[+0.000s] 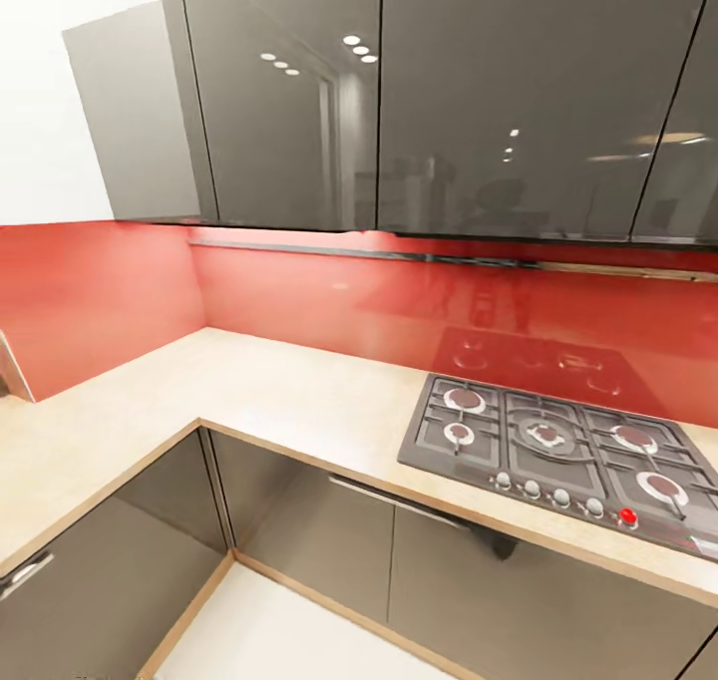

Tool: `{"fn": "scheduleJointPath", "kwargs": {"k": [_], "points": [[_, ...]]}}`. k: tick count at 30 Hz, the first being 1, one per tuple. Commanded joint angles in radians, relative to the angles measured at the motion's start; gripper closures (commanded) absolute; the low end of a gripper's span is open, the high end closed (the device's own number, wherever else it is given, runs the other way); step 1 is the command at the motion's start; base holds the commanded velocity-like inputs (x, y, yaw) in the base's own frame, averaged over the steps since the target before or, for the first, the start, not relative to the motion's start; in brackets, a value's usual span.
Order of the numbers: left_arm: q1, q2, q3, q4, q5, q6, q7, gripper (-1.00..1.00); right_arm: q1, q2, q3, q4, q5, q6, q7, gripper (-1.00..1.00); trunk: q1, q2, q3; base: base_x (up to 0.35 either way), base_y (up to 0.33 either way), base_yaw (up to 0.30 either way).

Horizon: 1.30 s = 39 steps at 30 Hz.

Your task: Set up a coffee station on the kitchen countertop: keep the coffee maker on the countertop, move the bottle of coffee from the kitchen shelf to the counter next to the coffee maker, place a paper coffee filter on top of the coffee maker, put the saucer next to the coffee maker with the coffee cup on the saucer, and place the electric kettle next to the coffee maker.

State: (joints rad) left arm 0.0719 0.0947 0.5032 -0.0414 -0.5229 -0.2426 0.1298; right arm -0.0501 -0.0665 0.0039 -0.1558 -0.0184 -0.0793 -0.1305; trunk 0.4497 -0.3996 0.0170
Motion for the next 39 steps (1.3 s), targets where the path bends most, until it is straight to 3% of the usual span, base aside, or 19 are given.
{"fn": "scheduleJointPath", "kwargs": {"k": [1,11,39], "points": [[0.000,0.000,0.007,0.000,-0.010,-0.003,0.004,-1.00,0.000,0.000,0.001,0.001,-0.002,-0.004,0.006,-1.00,0.000,0.000,-0.001,0.001,-0.001,0.225],[0.000,0.000,0.008,0.000,-0.004,0.001,0.005,-1.00,0.000,0.019,-0.001,0.001,-0.003,-0.006,0.085,-1.00,0.000,0.000,-0.011,0.000,0.000,0.225],[0.000,-0.002,0.006,0.000,-0.006,-0.004,0.004,-1.00,0.000,0.020,-0.002,-0.001,-0.003,-0.008,0.090,-1.00,0.000,0.000,-0.037,0.000,0.000,0.225]]}}
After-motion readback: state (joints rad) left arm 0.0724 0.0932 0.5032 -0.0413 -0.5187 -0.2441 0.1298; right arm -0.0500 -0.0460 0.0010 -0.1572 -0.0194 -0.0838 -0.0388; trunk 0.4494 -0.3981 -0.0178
